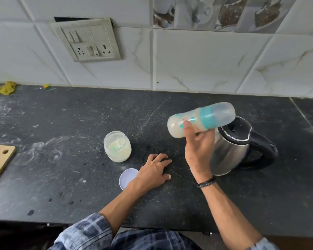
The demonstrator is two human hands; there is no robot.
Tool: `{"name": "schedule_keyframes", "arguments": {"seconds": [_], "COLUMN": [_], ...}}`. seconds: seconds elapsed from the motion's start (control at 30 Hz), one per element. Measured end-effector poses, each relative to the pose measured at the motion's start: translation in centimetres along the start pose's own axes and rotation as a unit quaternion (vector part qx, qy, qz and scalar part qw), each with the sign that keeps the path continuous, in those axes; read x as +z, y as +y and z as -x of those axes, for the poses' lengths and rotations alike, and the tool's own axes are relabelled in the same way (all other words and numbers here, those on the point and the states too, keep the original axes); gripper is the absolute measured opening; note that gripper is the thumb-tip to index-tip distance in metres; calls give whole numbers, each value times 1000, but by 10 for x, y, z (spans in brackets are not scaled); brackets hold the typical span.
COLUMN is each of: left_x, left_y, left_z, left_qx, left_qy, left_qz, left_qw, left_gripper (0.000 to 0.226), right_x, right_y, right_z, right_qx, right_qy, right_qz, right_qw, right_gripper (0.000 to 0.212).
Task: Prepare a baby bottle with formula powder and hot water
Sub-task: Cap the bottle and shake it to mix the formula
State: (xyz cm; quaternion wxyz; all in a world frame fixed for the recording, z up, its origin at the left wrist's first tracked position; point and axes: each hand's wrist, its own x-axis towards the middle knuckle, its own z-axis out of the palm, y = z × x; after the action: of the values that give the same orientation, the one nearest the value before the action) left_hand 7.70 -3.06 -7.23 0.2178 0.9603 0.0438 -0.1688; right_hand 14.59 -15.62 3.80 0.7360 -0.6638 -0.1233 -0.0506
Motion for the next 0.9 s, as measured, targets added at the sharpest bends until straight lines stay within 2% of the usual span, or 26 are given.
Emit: {"name": "schedule_keyframes", "arguments": {"seconds": [0.1,0.2,0.27,0.37,0.47,0.6,0.7,0.77,0.9], "left_x": [2,2,1,4,1,3,3,1,1], "left_y": [2,-1,-1,-1,-3,-1,-4,-2,-1], "left_z": [2,1,1,1,0,0,-1,0,1], "left_qx": [-3,3,3,6,10,9,14,9,11], "left_qy": [1,-1,1,1,0,3,1,2,-4], "left_qz": [-1,1,1,-8,-2,-9,-5,-3,-8], "left_qw": [1000,1000,1000,1000,1000,1000,1000,1000,1000], "left_gripper": [66,67,67,66,66,66,67,67,67], "right_x": [4,0,2,5,6,9,11,10,8], "right_y": [3,6,7,2,-6,1,-5,-9,-3], "right_z": [4,11,13,14,19,13,17,14,6], "right_qx": [30,-12,-12,35,-21,28,-20,-42,34], "right_qy": [-27,21,-4,-20,-35,-72,-19,-28,-80], "right_qz": [30,4,20,5,6,22,-7,3,30], "right_qw": [999,1000,1000,999,999,997,1000,999,996], "right_gripper": [43,32,30,50,32,48,36,32,58]}}
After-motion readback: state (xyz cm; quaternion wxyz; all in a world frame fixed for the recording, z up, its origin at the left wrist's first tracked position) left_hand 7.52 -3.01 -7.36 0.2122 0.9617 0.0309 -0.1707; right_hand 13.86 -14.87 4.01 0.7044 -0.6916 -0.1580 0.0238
